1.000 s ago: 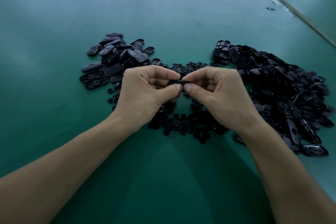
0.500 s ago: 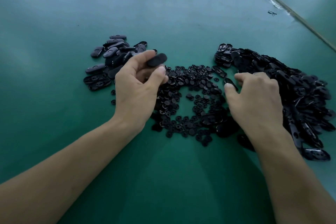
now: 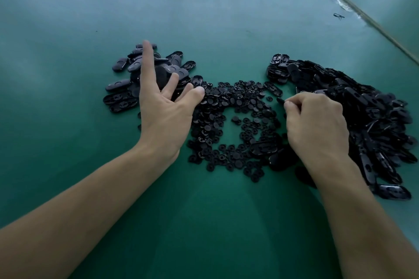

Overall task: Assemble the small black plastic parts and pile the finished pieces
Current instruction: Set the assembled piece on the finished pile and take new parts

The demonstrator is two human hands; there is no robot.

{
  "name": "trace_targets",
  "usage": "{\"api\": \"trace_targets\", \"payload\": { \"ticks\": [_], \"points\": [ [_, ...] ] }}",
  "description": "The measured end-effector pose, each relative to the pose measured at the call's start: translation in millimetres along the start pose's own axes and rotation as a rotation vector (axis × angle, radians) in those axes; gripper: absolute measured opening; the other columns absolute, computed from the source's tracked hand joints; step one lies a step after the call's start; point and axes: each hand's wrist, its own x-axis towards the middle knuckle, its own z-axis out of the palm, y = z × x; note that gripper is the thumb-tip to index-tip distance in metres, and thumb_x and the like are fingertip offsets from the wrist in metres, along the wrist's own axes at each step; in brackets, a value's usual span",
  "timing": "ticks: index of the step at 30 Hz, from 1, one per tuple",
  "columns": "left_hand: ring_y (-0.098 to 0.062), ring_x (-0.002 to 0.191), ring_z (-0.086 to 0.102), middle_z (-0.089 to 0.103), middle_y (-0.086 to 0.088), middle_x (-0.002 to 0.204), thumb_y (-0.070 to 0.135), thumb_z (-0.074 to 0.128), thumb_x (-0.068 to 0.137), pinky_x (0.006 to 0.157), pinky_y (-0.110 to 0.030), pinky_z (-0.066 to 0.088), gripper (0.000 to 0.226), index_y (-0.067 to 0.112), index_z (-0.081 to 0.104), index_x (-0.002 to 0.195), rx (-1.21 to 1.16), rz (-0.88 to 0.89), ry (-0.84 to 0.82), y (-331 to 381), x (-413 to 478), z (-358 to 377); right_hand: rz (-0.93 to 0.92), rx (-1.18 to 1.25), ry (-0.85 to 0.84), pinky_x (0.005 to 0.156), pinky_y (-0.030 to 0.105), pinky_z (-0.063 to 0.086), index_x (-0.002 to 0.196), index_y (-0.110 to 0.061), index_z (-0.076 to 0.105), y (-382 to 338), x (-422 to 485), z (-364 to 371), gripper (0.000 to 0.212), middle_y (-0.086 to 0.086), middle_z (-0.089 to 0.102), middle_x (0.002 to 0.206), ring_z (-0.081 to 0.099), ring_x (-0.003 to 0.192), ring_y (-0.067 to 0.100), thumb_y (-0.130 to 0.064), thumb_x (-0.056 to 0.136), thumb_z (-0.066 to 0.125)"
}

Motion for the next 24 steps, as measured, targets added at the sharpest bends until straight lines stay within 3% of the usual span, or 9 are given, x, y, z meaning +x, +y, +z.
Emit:
{"api": "trace_targets", "payload": {
  "ticks": [2, 5, 8, 10, 13, 17, 21, 24],
  "points": [
    [-0.008, 0.128, 0.057, 0.016, 0.016, 0.165, -0.001, 0.068, 0.085, 0.088, -0.015, 0.053, 0.093, 0.040, 0.023, 0.156, 0.016, 0.057, -0.039, -0.6, -1.6, 0.3, -0.005, 0.042, 0.045, 0.074, 0.040, 0.051, 0.110, -0.015, 0.071, 2.5, 1.1, 1.9, 0.022, 0.011, 0.068, 0.100, 0.061, 0.090, 0.030, -0.024, 0.104, 0.053],
    [-0.009, 0.116, 0.066, 0.043, 0.008, 0.152, 0.002, 0.071, 0.086, 0.084, -0.019, 0.056, 0.063, 0.036, 0.051, 0.135, 0.046, 0.101, -0.079, -1.5, -2.8, 1.6, -0.089, 0.232, 0.085, 0.067, 0.029, 0.041, 0.107, -0.019, 0.069, -1.6, 0.5, 3.1, 0.019, 0.003, 0.068, 0.091, 0.058, 0.077, 0.017, -0.026, 0.105, 0.052],
    [-0.015, 0.097, 0.071, 0.073, 0.003, 0.108, 0.011, 0.074, 0.084, 0.087, -0.035, 0.060, 0.027, 0.025, 0.071, 0.107, 0.082, 0.108, -0.099, -3.8, -3.6, 2.3, -0.179, 0.527, 0.003, 0.059, 0.022, 0.045, 0.099, -0.024, 0.071, -10.5, -4.0, 4.4, 0.013, -0.010, 0.066, 0.075, 0.062, 0.070, 0.012, -0.025, 0.101, 0.059],
    [-0.020, 0.086, 0.072, 0.076, 0.001, 0.091, 0.013, 0.074, 0.085, 0.085, -0.042, 0.061, 0.016, 0.025, 0.075, 0.096, 0.089, 0.107, -0.134, -4.0, -5.3, 2.5, -0.214, 0.659, -0.095, 0.061, 0.023, 0.051, 0.097, -0.030, 0.073, -16.0, -7.7, 7.0, 0.013, -0.008, 0.069, 0.075, 0.065, 0.066, 0.011, -0.022, 0.098, 0.063],
    [-0.019, 0.083, 0.074, 0.077, 0.000, 0.089, 0.016, 0.074, 0.086, 0.081, -0.038, 0.061, 0.013, 0.022, 0.076, 0.097, 0.124, 0.105, -0.235, -1.3, -8.2, 3.7, -0.275, 0.800, -0.188, 0.072, 0.023, 0.055, 0.095, -0.036, 0.073, -22.8, -10.9, 9.4, 0.021, -0.011, 0.074, 0.079, 0.069, 0.070, 0.007, -0.015, 0.094, 0.069],
    [-0.018, 0.080, 0.075, 0.078, 0.000, 0.087, 0.011, 0.075, 0.087, 0.077, -0.033, 0.062, 0.014, 0.018, 0.076, 0.099, 0.149, 0.106, -0.306, 1.7, -10.0, 3.7, -0.316, 0.908, -0.281, 0.079, 0.021, 0.056, 0.102, -0.031, 0.073, -26.8, -12.1, 8.7, 0.026, -0.011, 0.076, 0.088, 0.071, 0.080, 0.004, -0.007, 0.093, 0.070],
    [-0.019, 0.074, 0.075, 0.077, -0.002, 0.082, 0.005, 0.075, 0.088, 0.072, -0.031, 0.061, 0.017, 0.015, 0.074, 0.101, 0.110, 0.082, -0.322, 2.0, -9.7, 4.3, -0.256, 0.961, -0.294, 0.074, 0.019, 0.055, 0.103, -0.025, 0.073, -25.9, -12.8, 8.5, 0.022, -0.004, 0.076, 0.084, 0.071, 0.077, 0.007, -0.006, 0.091, 0.071],
    [-0.016, 0.068, 0.072, 0.076, -0.002, 0.078, 0.001, 0.073, 0.088, 0.066, -0.025, 0.059, 0.016, 0.013, 0.074, 0.098, 0.071, 0.077, -0.310, 1.5, -8.9, 4.8, -0.211, 0.954, -0.275, 0.065, 0.014, 0.051, 0.093, -0.021, 0.072, -24.1, -11.0, 8.8, 0.013, -0.007, 0.075, 0.077, 0.070, 0.069, 0.005, -0.009, 0.089, 0.074]
  ]
}}
